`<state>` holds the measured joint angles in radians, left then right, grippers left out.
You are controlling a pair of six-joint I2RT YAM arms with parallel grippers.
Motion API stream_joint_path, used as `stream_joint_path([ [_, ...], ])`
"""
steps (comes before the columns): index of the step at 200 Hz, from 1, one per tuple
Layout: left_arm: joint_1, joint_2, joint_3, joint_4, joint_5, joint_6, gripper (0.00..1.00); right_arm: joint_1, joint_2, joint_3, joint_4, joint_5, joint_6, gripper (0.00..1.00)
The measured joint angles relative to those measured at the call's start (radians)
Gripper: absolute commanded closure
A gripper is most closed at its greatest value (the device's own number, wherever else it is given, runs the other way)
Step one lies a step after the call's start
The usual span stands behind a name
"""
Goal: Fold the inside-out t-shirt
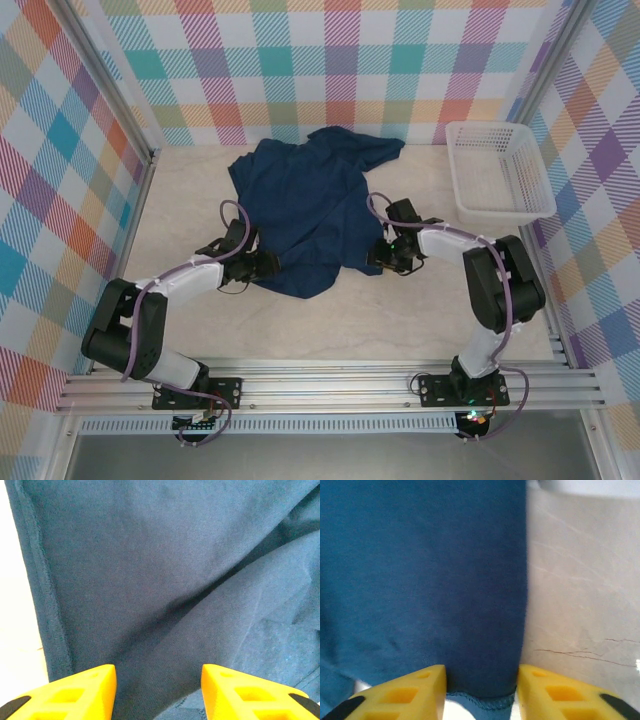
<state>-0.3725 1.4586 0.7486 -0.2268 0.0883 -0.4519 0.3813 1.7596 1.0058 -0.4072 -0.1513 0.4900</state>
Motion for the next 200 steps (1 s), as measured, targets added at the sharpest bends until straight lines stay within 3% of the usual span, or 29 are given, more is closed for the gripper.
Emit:
stream_joint_path([
  [12, 0.0, -0.01, 0.0, 0.0, -0.002, 0.0, 0.51, -0.002, 0.001, -0.001, -0.001, 0.0, -0.004, 0.95],
  [24, 0.0, -0.021, 0.0, 0.0, -0.003, 0.0, 0.51, -0.003, 0.0, -0.004, -0.001, 0.005, -0.006, 1.0],
  [55, -0.006, -0.079, -0.005, -0.002, -0.002, 0.008, 0.5, -0.024, -0.112, -0.072, -0.044, 0.034, -0.008, 1.0],
  [77, -0.029, -0.158, -0.016, 0.002, 0.008, 0.032, 0.47, -0.106, -0.278, -0.135, -0.098, 0.045, -0.007, 1.0],
  [111, -0.16, -0.221, -0.025, 0.077, 0.04, 0.106, 0.45, -0.193, -0.407, -0.189, -0.137, 0.039, -0.007, 0.99],
  [152, -0.342, -0.114, 0.015, 0.09, 0.045, 0.222, 0.44, -0.246, -0.394, -0.193, -0.148, -0.002, -0.008, 0.98],
  [200, -0.453, 0.06, 0.126, 0.075, 0.003, 0.36, 0.42, -0.291, -0.395, -0.191, -0.142, -0.086, -0.007, 0.98],
])
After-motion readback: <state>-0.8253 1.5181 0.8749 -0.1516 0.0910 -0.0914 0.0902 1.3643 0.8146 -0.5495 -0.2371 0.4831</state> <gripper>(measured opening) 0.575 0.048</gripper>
